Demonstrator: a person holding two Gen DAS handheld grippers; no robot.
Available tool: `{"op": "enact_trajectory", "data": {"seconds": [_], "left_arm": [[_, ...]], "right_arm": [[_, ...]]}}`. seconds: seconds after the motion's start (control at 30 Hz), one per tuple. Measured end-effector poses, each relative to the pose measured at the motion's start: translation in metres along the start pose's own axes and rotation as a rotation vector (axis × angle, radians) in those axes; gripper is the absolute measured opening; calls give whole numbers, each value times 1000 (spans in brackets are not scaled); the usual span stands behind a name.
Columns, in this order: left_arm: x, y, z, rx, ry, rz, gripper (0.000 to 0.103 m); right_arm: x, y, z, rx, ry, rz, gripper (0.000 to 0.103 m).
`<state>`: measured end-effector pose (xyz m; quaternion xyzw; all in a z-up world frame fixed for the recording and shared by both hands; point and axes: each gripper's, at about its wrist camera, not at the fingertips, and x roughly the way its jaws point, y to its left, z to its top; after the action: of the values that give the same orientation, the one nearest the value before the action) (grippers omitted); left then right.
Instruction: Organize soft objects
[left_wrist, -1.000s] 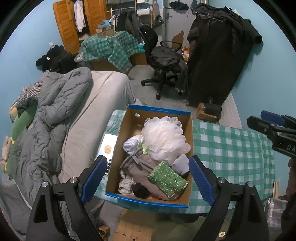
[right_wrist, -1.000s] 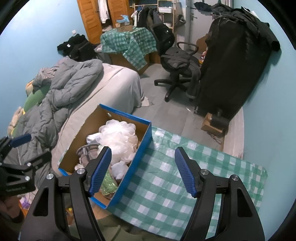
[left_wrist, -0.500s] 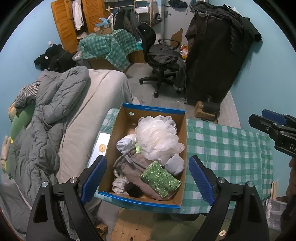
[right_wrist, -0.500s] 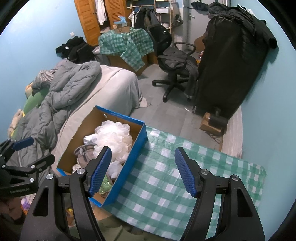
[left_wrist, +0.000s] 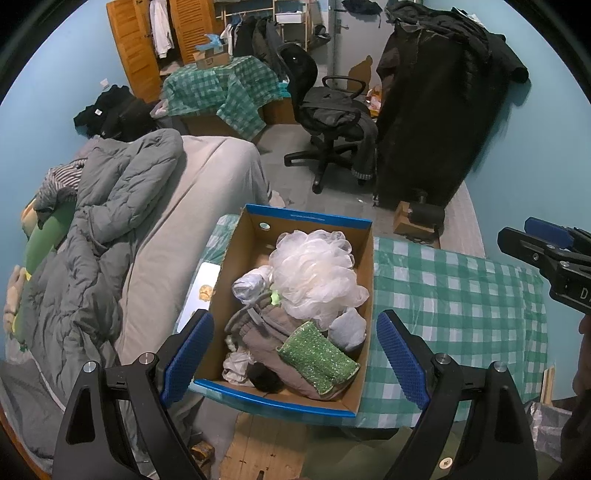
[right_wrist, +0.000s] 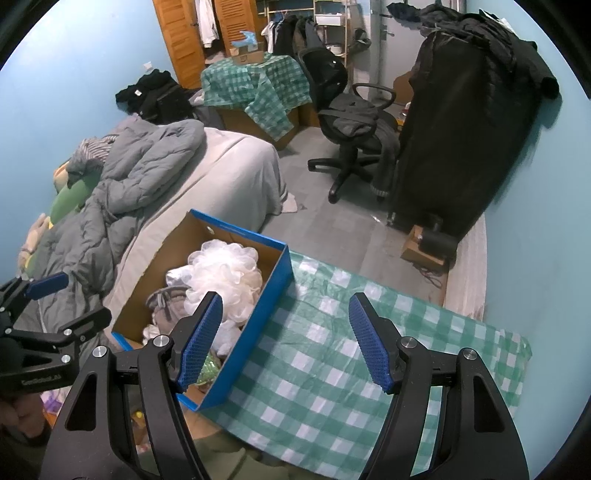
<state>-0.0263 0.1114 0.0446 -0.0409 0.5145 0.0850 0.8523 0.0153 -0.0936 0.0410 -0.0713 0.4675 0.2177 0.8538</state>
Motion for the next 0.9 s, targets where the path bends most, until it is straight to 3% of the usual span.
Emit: {"op": "enact_trajectory", "data": {"seconds": [0.9], "left_arm": [[1, -2, -1, -26, 9, 20, 91]], "right_arm": [[2, 1, 3, -2, 3, 6, 71]]}}
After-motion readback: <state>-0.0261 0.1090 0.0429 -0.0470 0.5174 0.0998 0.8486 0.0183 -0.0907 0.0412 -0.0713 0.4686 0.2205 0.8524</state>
